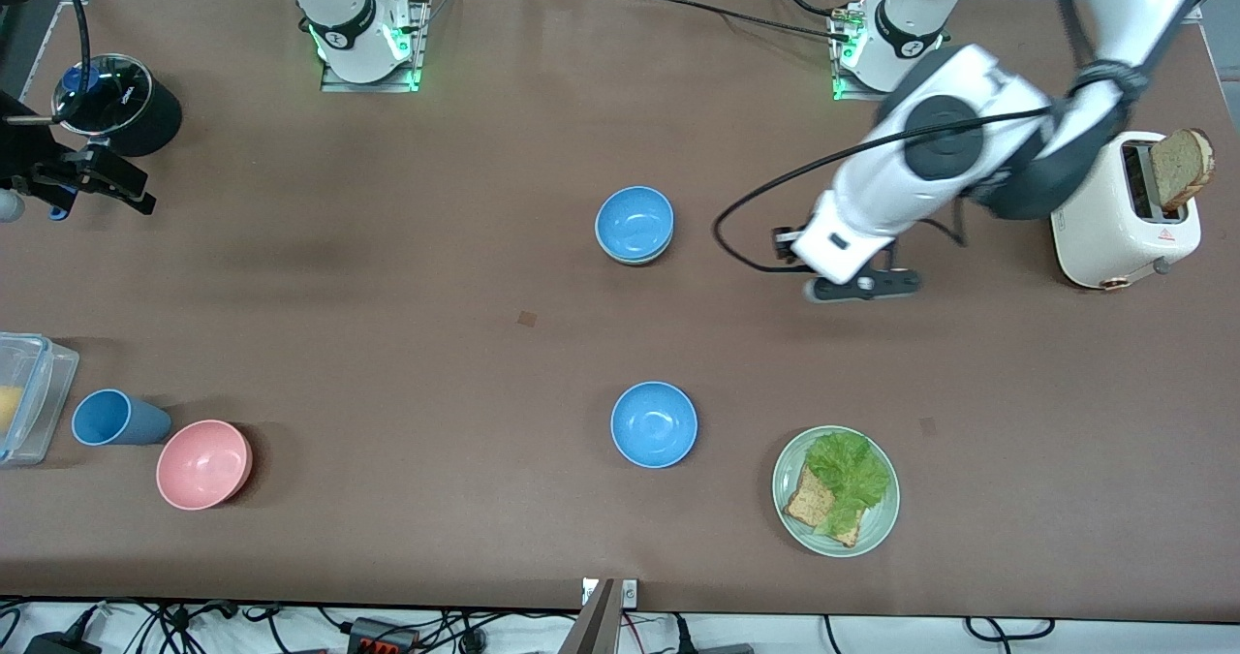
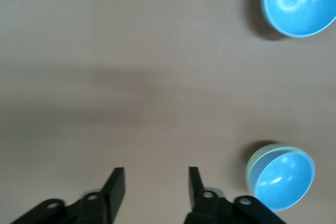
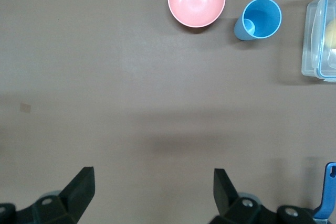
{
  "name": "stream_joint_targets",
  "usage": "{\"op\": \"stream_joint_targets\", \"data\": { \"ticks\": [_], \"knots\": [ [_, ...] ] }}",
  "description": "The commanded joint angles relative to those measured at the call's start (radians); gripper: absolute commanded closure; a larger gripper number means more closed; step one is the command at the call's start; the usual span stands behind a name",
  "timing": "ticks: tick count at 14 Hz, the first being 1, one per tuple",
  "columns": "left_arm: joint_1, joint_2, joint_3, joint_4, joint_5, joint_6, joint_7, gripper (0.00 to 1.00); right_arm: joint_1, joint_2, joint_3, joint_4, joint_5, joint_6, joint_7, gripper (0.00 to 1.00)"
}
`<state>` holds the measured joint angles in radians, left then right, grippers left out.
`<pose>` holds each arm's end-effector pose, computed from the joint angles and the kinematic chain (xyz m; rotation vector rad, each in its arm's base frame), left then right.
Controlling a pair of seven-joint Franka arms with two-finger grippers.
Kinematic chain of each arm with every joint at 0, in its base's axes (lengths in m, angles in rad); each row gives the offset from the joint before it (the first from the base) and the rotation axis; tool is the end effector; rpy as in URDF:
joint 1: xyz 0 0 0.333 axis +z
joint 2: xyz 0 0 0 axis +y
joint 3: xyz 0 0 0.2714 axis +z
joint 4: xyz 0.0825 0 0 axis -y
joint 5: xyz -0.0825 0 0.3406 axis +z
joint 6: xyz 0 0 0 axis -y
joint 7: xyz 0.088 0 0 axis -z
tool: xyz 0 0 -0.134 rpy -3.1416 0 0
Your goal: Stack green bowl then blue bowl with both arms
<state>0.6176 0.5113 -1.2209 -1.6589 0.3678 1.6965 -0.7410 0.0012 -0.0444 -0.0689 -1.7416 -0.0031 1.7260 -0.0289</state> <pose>0.5126 -0.2198 0.4006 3.1130 0.1199 -0.2688 0.5093 -0.0354 0.5152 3.1393 -0.0602 0.0450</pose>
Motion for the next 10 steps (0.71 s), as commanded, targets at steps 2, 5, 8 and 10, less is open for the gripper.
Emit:
{"op": "stream_joint_targets", "data": {
  "ticks": [2, 5, 8, 10],
  "knots": [
    [0.017, -0.016, -0.058, 0.163, -0.007, -0.248, 0.123, 0.24, 0.006, 0.001, -0.003, 0.001, -0.014, 0.004, 0.009, 0.00],
    [0.076, -0.013, -0.062, 0.215, -0.012, -0.290, 0.247, 0.11, 0.006, 0.003, -0.003, 0.002, -0.014, 0.004, 0.007, 0.00],
    [0.096, -0.017, -0.065, 0.222, -0.013, -0.352, 0.290, 0.11, 0.006, 0.006, -0.002, 0.002, -0.011, 0.004, 0.009, 0.00],
    [0.096, -0.017, -0.066, 0.223, -0.012, -0.359, 0.287, 0.00, 0.006, 0.009, -0.002, 0.002, -0.008, 0.010, 0.009, 0.00]
  ]
}}
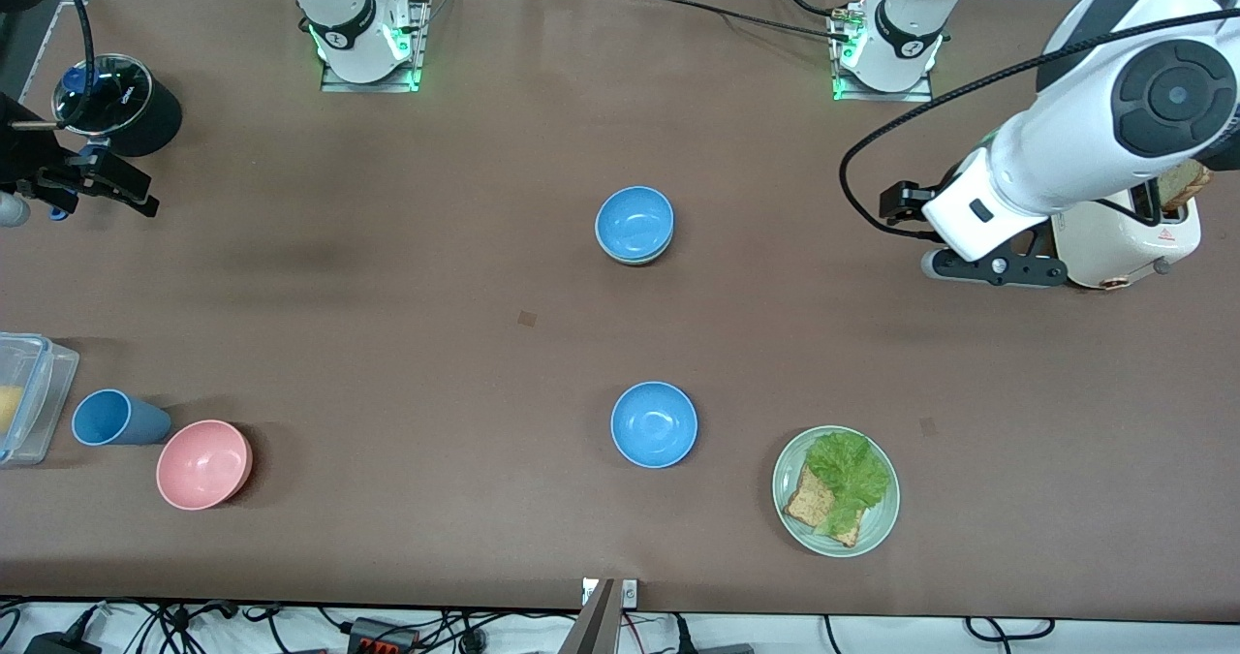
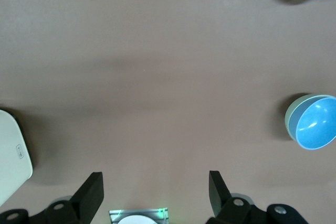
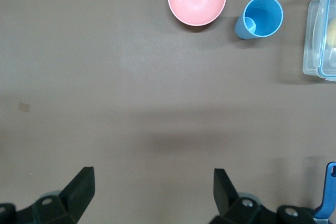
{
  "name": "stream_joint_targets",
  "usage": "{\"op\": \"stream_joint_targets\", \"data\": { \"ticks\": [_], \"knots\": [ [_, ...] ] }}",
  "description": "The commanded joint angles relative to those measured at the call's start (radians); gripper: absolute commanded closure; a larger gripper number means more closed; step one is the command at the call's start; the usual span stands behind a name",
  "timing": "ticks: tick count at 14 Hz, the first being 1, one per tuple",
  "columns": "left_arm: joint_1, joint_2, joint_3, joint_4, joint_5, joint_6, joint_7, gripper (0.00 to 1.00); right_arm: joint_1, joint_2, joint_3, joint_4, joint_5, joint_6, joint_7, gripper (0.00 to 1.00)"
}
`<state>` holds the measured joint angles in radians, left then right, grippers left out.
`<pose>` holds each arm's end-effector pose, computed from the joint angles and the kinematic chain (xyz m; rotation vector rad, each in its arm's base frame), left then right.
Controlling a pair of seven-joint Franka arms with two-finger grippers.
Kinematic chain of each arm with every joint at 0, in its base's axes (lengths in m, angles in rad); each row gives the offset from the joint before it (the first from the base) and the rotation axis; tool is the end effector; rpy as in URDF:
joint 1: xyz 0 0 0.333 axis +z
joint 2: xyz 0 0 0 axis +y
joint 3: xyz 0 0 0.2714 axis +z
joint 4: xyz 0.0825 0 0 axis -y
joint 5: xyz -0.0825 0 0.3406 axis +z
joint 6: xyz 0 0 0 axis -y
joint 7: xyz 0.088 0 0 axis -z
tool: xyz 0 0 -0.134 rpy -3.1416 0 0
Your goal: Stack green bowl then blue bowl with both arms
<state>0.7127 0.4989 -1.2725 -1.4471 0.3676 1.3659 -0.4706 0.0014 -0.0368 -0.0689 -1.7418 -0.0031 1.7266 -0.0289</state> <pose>0.5181 -0.1454 0.4724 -3.0936 0.1178 0.4023 0.5107 -0.0353 0.5113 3.1393 -0.0599 0.0337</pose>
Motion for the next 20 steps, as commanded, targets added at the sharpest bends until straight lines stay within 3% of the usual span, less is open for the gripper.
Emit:
{"op": "stream_joint_targets", "data": {
  "ticks": [1, 5, 8, 10, 13, 17, 18, 20],
  "knots": [
    [-0.001, -0.008, -0.014, 0.011, -0.007, -0.030, 0.017, 0.00, 0.008, 0.003, -0.002, 0.002, -0.008, 0.008, 0.009, 0.00],
    [0.025, -0.011, -0.014, 0.011, -0.006, -0.016, 0.076, 0.00, 0.005, 0.003, -0.003, 0.004, -0.006, 0.004, 0.009, 0.00],
    [0.031, -0.069, 0.010, 0.004, -0.015, -0.005, 0.121, 0.00, 0.003, 0.003, -0.003, 0.010, -0.006, 0.004, 0.009, 0.00],
    [0.025, -0.208, 0.120, -0.057, -0.070, 0.060, 0.234, 0.00, 0.003, 0.005, -0.003, 0.018, -0.006, 0.004, 0.007, 0.00],
    [0.008, -0.437, 0.350, -0.217, -0.261, 0.162, 0.322, 0.00, 0.003, 0.005, -0.003, 0.022, -0.006, 0.002, 0.000, 0.00],
    [-0.295, -0.488, 0.788, -0.252, -0.297, 0.177, 0.328, 0.00, 0.005, 0.003, -0.003, 0.022, -0.009, 0.002, 0.001, 0.00],
    [-0.323, -0.490, 0.833, -0.253, -0.297, 0.173, 0.316, 0.00, 0.005, 0.003, -0.003, 0.022, -0.011, 0.002, 0.001, 0.00],
    [-0.326, -0.528, 0.838, -0.271, -0.292, 0.165, 0.322, 0.00, 0.005, 0.003, -0.003, 0.022, -0.009, 0.001, 0.001, 0.00]
  ]
}}
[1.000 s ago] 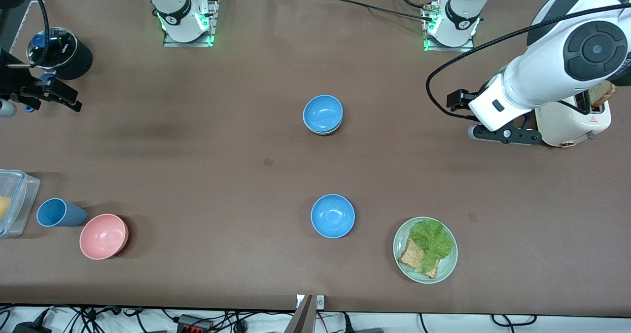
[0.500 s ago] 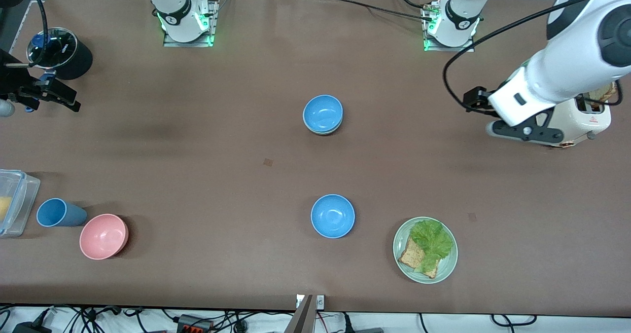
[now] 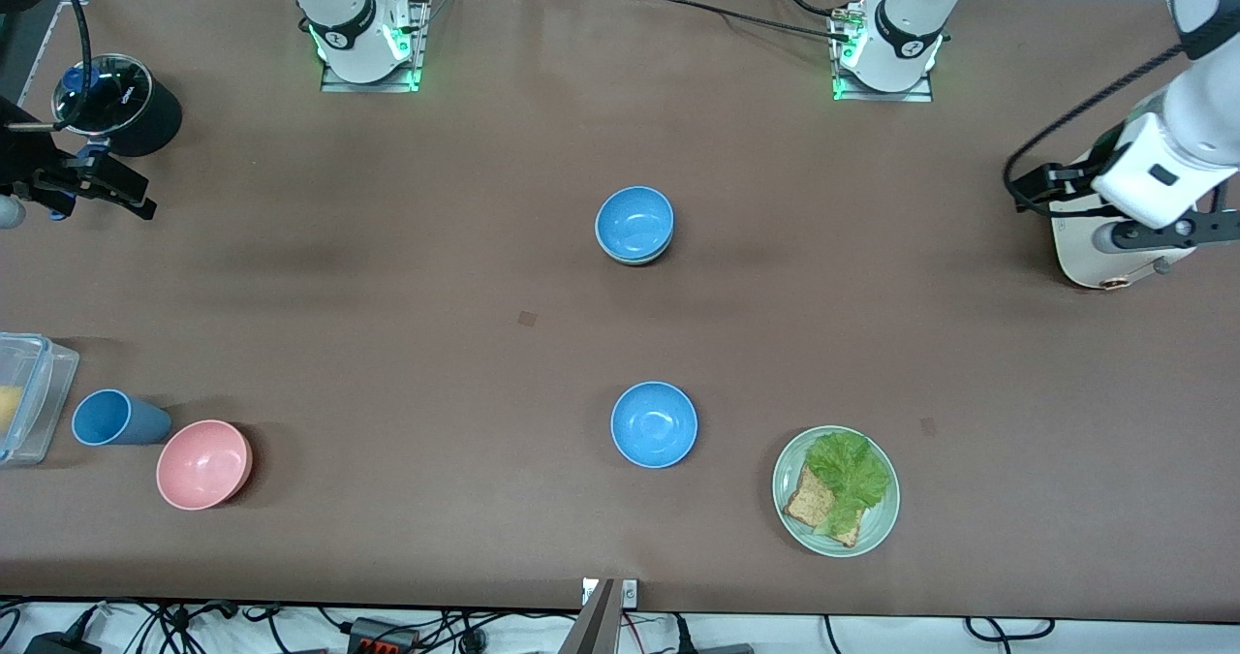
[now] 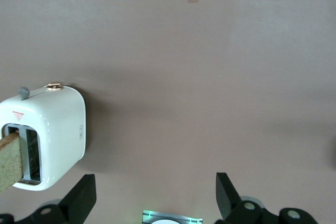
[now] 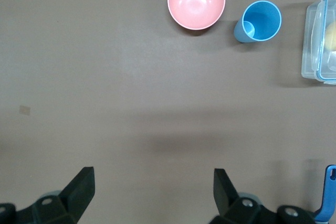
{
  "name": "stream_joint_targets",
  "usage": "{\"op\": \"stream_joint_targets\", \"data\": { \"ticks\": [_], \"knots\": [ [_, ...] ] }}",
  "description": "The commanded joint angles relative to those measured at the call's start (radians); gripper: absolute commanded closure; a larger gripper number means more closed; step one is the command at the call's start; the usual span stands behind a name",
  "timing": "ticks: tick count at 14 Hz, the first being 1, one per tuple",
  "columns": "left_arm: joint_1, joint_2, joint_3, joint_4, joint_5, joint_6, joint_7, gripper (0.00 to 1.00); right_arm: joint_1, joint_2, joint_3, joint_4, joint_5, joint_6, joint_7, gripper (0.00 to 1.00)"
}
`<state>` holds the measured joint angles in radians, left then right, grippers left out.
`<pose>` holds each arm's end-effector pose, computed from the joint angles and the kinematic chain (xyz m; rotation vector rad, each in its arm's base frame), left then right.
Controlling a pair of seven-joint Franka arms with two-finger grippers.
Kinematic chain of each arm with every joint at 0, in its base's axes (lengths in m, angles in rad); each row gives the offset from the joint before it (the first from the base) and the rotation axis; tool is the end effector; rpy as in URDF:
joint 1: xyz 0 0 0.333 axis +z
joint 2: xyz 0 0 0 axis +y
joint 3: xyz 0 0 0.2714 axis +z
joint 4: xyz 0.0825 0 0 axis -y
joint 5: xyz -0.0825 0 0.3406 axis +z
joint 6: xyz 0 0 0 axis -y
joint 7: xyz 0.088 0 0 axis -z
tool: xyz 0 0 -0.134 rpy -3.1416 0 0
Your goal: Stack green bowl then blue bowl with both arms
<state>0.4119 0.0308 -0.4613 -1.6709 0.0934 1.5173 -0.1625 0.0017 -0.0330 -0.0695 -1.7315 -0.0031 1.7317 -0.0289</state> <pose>0.5009 -0.0095 0.4932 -3.0276 -0.1645 0.2609 0.5130 -0.0356 0.5144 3.1382 -0.0603 0.0519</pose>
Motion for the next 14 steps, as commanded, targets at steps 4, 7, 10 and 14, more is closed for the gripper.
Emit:
{"op": "stream_joint_targets", "data": {
  "ticks": [4, 7, 10, 14],
  "knots": [
    [-0.045, -0.094, 0.046, -0.067, -0.079, 0.021, 0.011, 0.00, 0.004, -0.001, -0.003, 0.012, -0.009, -0.004, 0.001, 0.00],
    [-0.048, -0.170, 0.076, -0.168, -0.159, 0.100, 0.006, 0.00, 0.004, 0.001, -0.003, 0.010, -0.008, -0.004, 0.003, 0.00],
    [-0.116, -0.187, 0.160, -0.193, -0.188, 0.149, 0.043, 0.00, 0.004, 0.002, -0.003, 0.012, -0.008, -0.004, 0.001, 0.00],
    [-0.127, -0.186, 0.168, -0.190, -0.188, 0.144, 0.097, 0.00, 0.004, 0.002, -0.003, 0.012, -0.009, -0.004, 0.001, 0.00]
  ]
}}
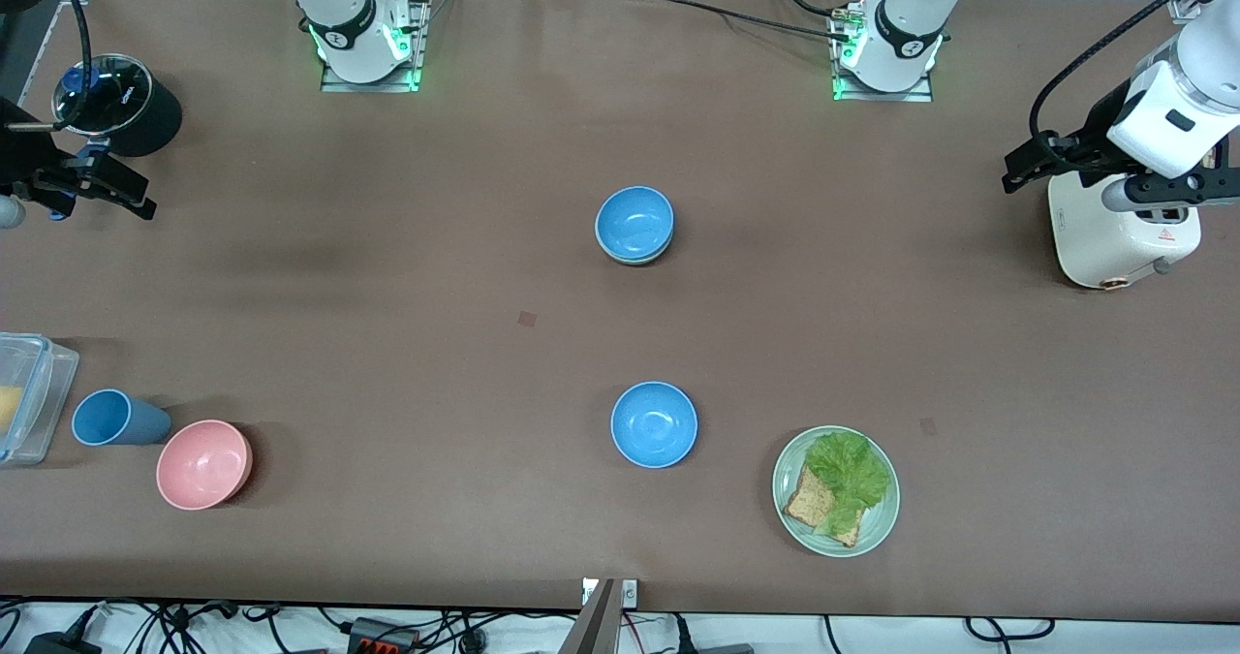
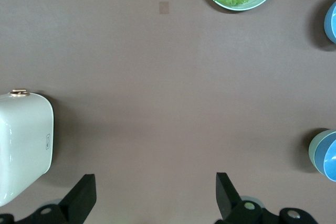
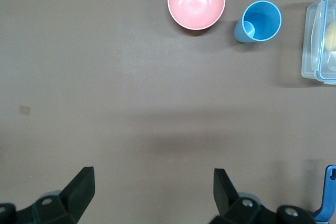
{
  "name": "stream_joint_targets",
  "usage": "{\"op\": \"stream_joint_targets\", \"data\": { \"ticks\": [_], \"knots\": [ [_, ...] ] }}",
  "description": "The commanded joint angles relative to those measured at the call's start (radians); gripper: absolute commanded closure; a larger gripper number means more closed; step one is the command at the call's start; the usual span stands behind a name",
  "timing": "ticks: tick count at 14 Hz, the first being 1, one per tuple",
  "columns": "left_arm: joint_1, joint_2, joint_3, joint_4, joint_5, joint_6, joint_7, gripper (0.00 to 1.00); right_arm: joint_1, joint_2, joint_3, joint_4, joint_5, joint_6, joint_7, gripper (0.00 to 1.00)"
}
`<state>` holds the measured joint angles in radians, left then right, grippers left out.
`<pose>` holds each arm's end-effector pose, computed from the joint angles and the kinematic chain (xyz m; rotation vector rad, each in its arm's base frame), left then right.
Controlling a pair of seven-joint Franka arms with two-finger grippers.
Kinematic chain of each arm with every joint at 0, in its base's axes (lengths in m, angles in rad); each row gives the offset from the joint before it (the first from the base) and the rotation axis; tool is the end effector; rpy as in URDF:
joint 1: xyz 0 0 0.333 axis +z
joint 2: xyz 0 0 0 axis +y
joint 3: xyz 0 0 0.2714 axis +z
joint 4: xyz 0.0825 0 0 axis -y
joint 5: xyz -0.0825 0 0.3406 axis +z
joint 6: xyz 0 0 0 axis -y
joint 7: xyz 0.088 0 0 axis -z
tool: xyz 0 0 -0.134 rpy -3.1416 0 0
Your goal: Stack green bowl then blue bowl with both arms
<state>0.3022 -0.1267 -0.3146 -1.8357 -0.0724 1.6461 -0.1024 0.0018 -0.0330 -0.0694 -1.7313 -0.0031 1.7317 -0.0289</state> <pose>0.4766 -0.0207 0.5051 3.1067 0.1580 -0.1098 0.5130 -0.0355 0.5145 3.1382 -0.0600 0.0522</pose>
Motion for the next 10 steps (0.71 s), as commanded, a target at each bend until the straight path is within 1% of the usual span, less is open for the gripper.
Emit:
{"op": "stream_joint_targets", "data": {
  "ticks": [1, 2, 4, 10],
  "knots": [
    [-0.026, -0.028, 0.022, -0.019, -0.023, 0.011, 0.036, 0.00, 0.004, 0.002, -0.003, 0.012, -0.008, -0.004, 0.001, 0.00],
    [-0.040, -0.028, 0.034, -0.019, -0.023, 0.011, 0.036, 0.00, 0.004, 0.004, -0.003, 0.012, -0.008, -0.004, 0.001, 0.00],
    [-0.118, -0.028, 0.115, -0.019, -0.023, 0.004, 0.035, 0.00, 0.004, 0.005, -0.003, 0.012, -0.008, -0.004, 0.001, 0.00],
    [-0.121, -0.027, 0.117, -0.017, -0.020, 0.003, 0.036, 0.00, 0.004, 0.007, -0.003, 0.012, -0.009, -0.004, 0.001, 0.00]
  ]
}}
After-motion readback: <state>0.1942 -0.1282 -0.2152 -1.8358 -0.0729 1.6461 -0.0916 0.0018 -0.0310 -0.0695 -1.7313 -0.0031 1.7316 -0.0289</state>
